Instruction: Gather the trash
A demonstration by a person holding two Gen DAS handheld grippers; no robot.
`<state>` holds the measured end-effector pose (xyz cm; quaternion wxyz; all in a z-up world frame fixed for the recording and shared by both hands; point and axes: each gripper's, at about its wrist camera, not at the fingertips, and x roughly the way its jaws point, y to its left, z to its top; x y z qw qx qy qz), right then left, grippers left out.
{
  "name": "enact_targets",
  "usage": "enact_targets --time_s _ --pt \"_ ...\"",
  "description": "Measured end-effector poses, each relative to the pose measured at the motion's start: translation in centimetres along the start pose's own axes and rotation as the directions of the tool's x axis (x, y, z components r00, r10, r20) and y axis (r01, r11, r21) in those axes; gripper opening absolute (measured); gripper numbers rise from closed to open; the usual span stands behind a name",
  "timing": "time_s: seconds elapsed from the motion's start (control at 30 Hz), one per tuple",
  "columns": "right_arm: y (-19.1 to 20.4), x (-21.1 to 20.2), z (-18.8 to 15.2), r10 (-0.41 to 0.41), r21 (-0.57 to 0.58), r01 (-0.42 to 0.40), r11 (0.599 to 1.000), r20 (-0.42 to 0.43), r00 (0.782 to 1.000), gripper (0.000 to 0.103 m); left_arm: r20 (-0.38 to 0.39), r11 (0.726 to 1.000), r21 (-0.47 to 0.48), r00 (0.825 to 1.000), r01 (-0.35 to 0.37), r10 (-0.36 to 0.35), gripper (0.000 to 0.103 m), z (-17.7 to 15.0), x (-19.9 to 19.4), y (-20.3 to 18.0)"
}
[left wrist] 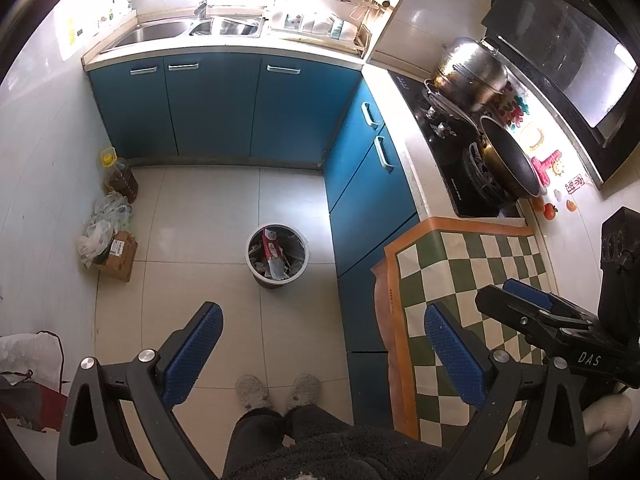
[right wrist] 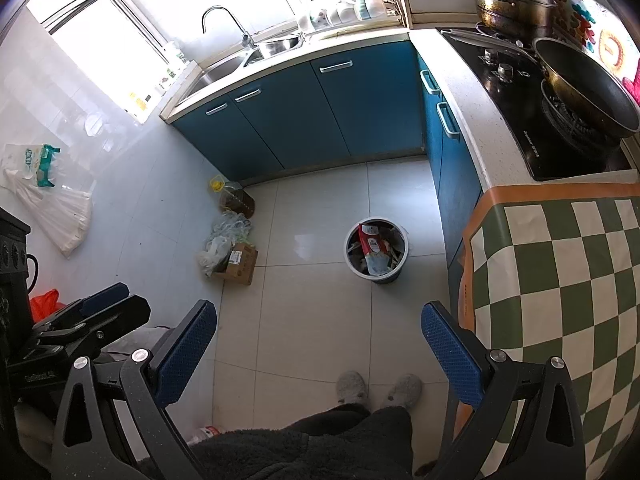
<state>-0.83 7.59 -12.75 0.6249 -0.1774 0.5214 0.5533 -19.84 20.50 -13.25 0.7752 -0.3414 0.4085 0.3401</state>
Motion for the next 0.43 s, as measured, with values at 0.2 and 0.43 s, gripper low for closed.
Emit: enact_targets --time_s 0.2,0.43 --pt "-0.03 -0.01 -0.04 0.002 0.0 -0.002 1.0 0.0 1.0 0.103 0.002 1.0 0.0 1.0 -0.002 0.002 0.103 -0.09 0.01 -0.13" --pt "0.11 0.01 -0.08 -0.001 0.002 0.001 1.0 0.0 1.0 0.103 0.008 1.0 0.014 1.0 -0.005 0.005 0.103 -0.21 -0.19 -0.07"
